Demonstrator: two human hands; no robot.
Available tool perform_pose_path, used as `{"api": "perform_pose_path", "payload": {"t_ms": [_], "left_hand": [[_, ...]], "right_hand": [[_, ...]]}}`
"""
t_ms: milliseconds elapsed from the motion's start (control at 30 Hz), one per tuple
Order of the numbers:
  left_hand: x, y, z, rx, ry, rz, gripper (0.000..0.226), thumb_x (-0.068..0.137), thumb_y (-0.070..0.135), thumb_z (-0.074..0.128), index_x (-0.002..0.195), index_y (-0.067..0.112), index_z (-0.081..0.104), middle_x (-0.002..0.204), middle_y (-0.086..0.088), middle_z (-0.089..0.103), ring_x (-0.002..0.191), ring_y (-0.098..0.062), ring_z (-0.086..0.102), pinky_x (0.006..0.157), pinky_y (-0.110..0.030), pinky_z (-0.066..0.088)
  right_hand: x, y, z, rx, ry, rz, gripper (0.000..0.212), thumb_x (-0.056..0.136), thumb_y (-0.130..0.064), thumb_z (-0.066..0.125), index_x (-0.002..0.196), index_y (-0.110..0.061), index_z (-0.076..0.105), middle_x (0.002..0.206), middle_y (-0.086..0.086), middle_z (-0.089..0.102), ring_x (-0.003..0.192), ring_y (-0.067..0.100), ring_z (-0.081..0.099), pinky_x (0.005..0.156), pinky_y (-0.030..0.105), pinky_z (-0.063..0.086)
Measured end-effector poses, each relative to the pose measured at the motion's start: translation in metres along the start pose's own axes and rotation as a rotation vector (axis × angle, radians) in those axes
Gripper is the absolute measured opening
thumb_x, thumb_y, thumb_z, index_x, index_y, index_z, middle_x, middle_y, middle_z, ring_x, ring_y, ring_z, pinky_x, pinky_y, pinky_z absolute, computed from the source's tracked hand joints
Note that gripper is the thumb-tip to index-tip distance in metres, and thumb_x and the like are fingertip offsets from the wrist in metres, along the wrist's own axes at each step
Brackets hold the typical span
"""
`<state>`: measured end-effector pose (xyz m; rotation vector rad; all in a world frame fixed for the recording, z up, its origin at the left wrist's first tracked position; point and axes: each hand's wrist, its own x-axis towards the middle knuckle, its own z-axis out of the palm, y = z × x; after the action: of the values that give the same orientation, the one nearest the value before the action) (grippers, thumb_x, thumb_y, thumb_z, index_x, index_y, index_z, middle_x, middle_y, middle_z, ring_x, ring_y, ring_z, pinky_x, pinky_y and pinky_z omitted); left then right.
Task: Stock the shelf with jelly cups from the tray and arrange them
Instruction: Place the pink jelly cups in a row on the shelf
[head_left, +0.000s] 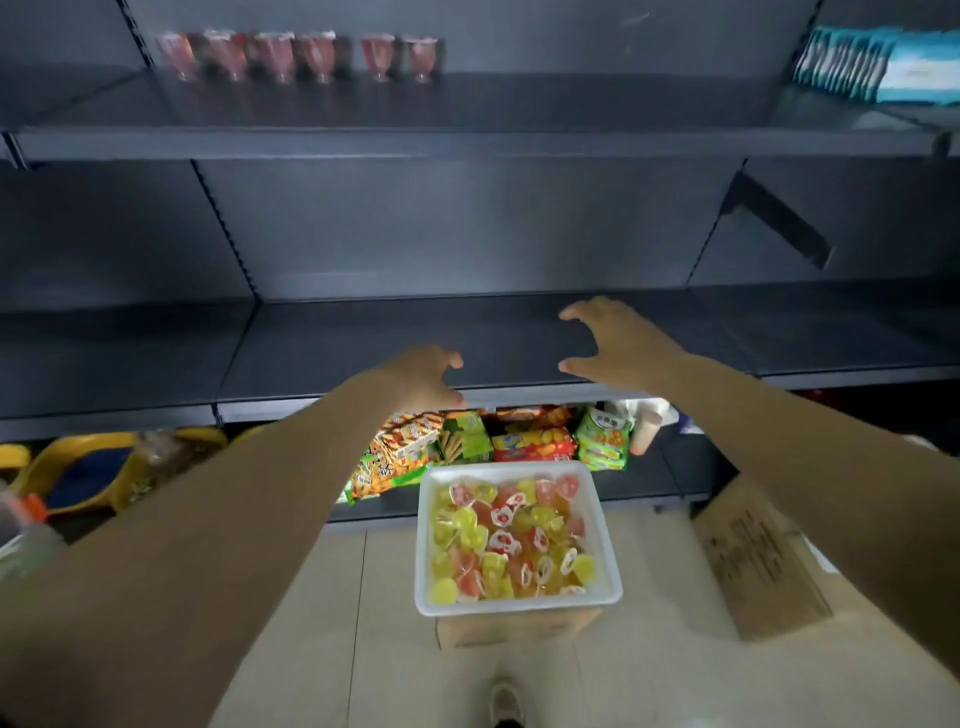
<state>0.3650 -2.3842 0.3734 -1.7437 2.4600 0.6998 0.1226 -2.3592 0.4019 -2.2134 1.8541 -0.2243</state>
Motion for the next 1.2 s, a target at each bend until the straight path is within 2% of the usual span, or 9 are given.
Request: {"api": "perform_pose_path", "payload": {"t_ms": [133,300,500,567,733,933,1033,1100,1200], "left_hand": [[0.011,-0.020,0.097,-0.093,-0.146,-0.078,0.048,0.086,0.032,0.065,0.128,0.017,0.049,0.130,-0.008,0.049,0.128,-0.026,0.044,0.095,-0.029,0.036],[0.042,-0.046,0.200,-0.257,-0.246,-0.236,0.061,0.086,0.032,0.066,0.139,0.014,0.042,0.142,-0.008,0.043,0.129,-0.023,0.042,0.101,-0.029,0.035],[0.113,-0.082,0.293,-0.476,-0.173,-0.502,0.058,0.085,0.034,0.066,0.135,0.012,0.046,0.138,-0.010,0.049,0.124,-0.024,0.048,0.097,-0.029,0.038],[0.143,-0.094,0.319,-0.554,-0.125,-0.597,0.058,0.086,0.034,0.066,0.136,0.011,0.046,0.136,-0.011,0.051,0.122,-0.025,0.050,0.096,-0.029,0.039],[0.212,-0.127,0.375,-0.558,-0.045,-0.641,0.057,0.086,0.032,0.066,0.136,0.011,0.046,0.136,-0.012,0.051,0.126,-0.026,0.047,0.102,-0.034,0.039],[0.281,-0.152,0.421,-0.676,0.064,-0.812,0.053,0.085,0.037,0.065,0.126,0.004,0.056,0.124,-0.015,0.060,0.111,-0.029,0.058,0.091,-0.033,0.045],[0.301,-0.157,0.437,-0.682,0.106,-0.871,0.048,0.084,0.037,0.066,0.117,0.002,0.061,0.114,-0.016,0.065,0.103,-0.030,0.061,0.083,-0.030,0.046],[0.309,-0.160,0.444,-0.654,0.162,-0.907,0.044,0.082,0.036,0.067,0.109,0.001,0.065,0.108,-0.016,0.067,0.101,-0.030,0.061,0.080,-0.029,0.045],[0.318,-0.161,0.449,-0.619,0.220,-0.966,0.051,0.079,0.037,0.072,0.113,0.001,0.063,0.115,-0.015,0.065,0.108,-0.028,0.059,0.088,-0.031,0.045]], "right_hand": [[-0.016,0.039,0.093,0.017,-0.141,0.093,0.064,0.085,-0.037,0.065,0.140,-0.021,0.038,0.141,0.006,0.042,0.127,0.023,0.041,0.101,0.034,0.038],[-0.018,0.092,0.194,0.110,-0.338,0.212,0.062,0.085,-0.040,0.064,0.139,-0.021,0.040,0.137,0.004,0.046,0.120,0.020,0.046,0.092,0.029,0.039],[0.018,0.151,0.303,0.266,-0.441,0.354,0.057,0.085,-0.035,0.066,0.136,-0.018,0.045,0.133,0.002,0.051,0.111,0.018,0.054,0.087,0.029,0.044],[0.041,0.167,0.337,0.309,-0.465,0.374,0.059,0.086,-0.031,0.066,0.138,-0.016,0.042,0.138,0.003,0.048,0.118,0.020,0.052,0.093,0.030,0.042],[0.108,0.200,0.414,0.353,-0.492,0.305,0.055,0.087,-0.021,0.066,0.137,-0.015,0.045,0.140,0.003,0.049,0.125,0.018,0.048,0.097,0.024,0.037],[0.172,0.212,0.488,0.427,-0.494,0.235,0.046,0.091,-0.019,0.061,0.134,-0.009,0.049,0.138,0.006,0.052,0.125,0.020,0.049,0.097,0.022,0.034],[0.196,0.212,0.516,0.396,-0.546,0.160,0.038,0.094,-0.010,0.054,0.133,-0.009,0.050,0.135,0.008,0.053,0.122,0.020,0.052,0.096,0.023,0.038],[0.209,0.215,0.529,0.327,-0.616,0.060,0.044,0.092,0.005,0.048,0.133,-0.012,0.051,0.139,0.006,0.050,0.125,0.018,0.049,0.094,0.019,0.034],[0.222,0.223,0.537,0.198,-0.749,-0.096,0.064,0.083,0.021,0.043,0.133,-0.018,0.053,0.144,0.003,0.043,0.130,0.019,0.042,0.093,0.021,0.033]]}}
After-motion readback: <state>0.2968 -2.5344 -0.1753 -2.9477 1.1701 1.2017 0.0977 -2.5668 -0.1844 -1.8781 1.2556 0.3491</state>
